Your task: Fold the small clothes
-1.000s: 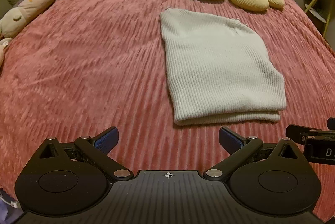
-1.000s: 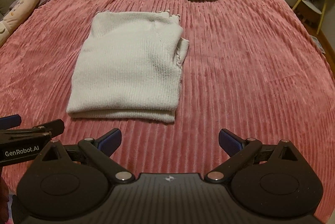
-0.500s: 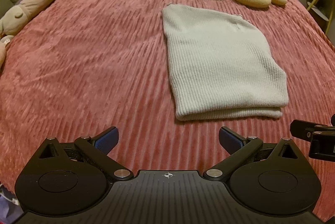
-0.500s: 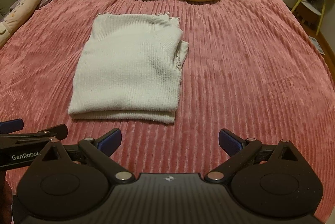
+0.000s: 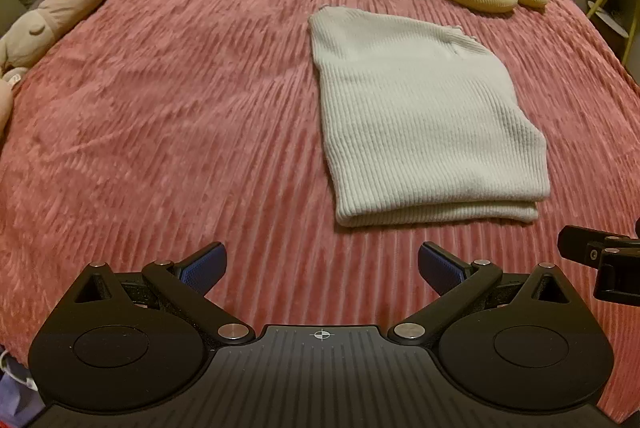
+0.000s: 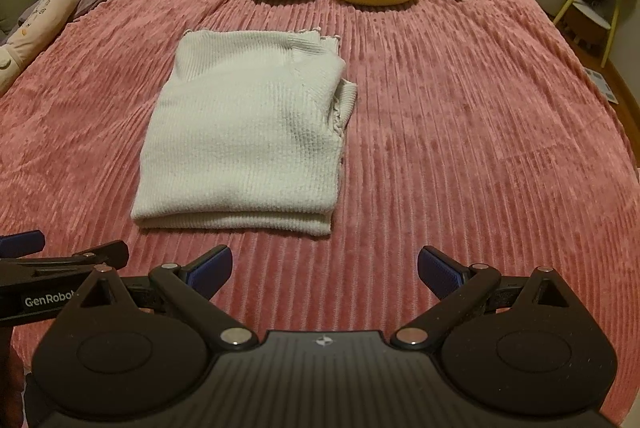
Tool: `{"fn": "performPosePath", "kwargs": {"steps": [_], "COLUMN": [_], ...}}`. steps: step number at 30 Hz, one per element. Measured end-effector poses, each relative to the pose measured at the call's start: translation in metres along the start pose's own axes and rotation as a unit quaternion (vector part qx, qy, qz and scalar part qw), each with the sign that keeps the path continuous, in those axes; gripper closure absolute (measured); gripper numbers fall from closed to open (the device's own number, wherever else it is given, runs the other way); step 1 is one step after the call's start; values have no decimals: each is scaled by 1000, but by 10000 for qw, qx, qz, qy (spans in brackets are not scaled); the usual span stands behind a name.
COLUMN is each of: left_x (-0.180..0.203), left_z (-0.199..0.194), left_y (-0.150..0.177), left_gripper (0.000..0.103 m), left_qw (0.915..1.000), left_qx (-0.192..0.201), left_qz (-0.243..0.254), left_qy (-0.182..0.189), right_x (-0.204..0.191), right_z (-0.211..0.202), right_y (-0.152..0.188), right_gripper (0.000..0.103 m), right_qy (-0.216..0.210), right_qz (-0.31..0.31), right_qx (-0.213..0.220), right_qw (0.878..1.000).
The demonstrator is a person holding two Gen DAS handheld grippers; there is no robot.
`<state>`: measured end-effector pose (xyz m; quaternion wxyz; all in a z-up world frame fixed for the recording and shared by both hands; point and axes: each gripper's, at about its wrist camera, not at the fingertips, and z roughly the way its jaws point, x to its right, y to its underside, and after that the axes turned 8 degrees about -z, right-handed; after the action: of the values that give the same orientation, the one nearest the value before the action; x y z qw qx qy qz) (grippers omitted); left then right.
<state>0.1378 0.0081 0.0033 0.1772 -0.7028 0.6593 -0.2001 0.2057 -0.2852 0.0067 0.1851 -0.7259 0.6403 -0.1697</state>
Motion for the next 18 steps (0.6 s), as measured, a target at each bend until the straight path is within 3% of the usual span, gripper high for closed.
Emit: {"fn": "performPosePath", "kwargs": {"steps": [18], "left_x": [2], "left_z": [1], "left_y": [-1], "left_gripper": [0], "left_qw": [10000], "left_qx": [-48], "left_qz": [17], "left_qy": [6], "right_x": [0], "right_z": [0], "right_y": [-1], "right_gripper": [4], "right_qy": [1], "right_qz": [-5], "right_qx": [-11], "right_qw": [10000]}}
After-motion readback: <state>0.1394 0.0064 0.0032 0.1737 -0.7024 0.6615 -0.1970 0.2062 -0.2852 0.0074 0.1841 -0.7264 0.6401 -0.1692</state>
